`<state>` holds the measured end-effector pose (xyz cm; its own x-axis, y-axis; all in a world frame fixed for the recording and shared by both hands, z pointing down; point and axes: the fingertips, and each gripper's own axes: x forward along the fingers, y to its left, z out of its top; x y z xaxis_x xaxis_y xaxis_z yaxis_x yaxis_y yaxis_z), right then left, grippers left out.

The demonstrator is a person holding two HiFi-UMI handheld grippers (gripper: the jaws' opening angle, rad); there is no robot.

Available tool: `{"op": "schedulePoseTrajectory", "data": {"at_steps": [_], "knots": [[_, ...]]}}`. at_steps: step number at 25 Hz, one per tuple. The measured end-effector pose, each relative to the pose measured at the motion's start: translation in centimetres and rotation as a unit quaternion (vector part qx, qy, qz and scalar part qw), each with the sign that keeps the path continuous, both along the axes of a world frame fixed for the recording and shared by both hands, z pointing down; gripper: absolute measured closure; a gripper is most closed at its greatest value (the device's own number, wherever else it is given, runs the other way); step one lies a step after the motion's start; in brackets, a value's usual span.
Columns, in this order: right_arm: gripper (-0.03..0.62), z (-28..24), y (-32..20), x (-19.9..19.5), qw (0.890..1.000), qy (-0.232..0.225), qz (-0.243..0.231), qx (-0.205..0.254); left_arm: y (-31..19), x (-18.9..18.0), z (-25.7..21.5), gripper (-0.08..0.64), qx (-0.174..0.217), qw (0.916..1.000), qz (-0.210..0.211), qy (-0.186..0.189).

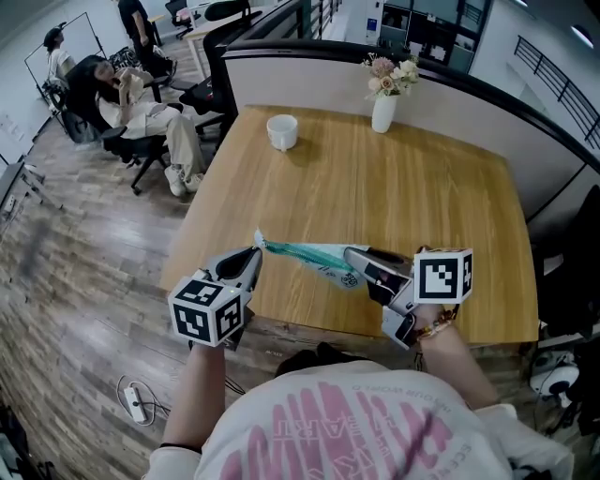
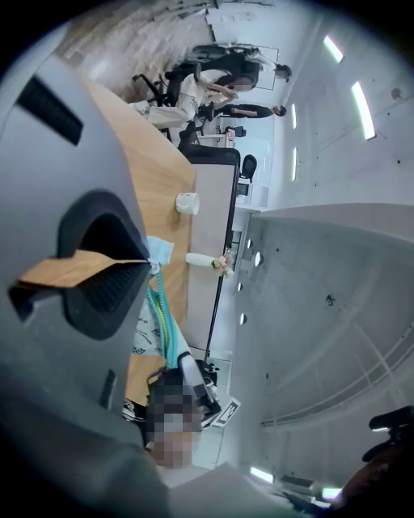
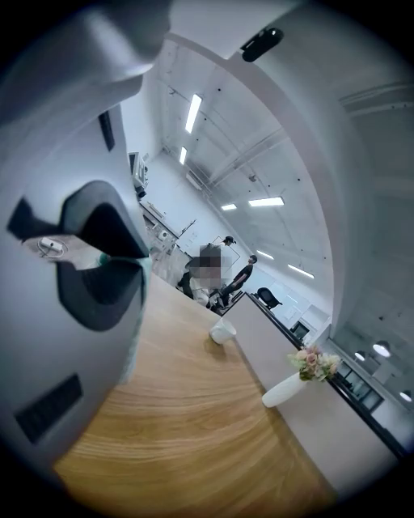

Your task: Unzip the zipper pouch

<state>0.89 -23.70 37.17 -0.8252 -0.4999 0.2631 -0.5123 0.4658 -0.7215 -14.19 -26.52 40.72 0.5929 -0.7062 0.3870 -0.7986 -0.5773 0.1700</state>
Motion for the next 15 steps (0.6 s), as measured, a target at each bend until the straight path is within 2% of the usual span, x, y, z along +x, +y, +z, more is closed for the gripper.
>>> {"op": "schedulePoseTrajectory", "data": {"at_steps": [6, 11, 15], "knots": [[0.588, 0.1, 0.2, 0.4, 0.998, 0.033, 0.036, 0.029, 1.3, -2.1, 2.5, 0.557, -0.028, 0.9985, -0.038, 0.027], [0.586, 0.2, 0.4, 1.4, 0.995, 0.023, 0.091, 0.036, 3.1, -1.5, 1.7, 0.557, -0.042, 0.9907, -0.03, 0.126], [0.584, -0.2, 1.2, 2.0, 0.991, 0.012, 0.125, 0.055, 6.1, 0.7, 0.8, 0.557, -0.05, 0.9848, -0.002, 0.166]]}}
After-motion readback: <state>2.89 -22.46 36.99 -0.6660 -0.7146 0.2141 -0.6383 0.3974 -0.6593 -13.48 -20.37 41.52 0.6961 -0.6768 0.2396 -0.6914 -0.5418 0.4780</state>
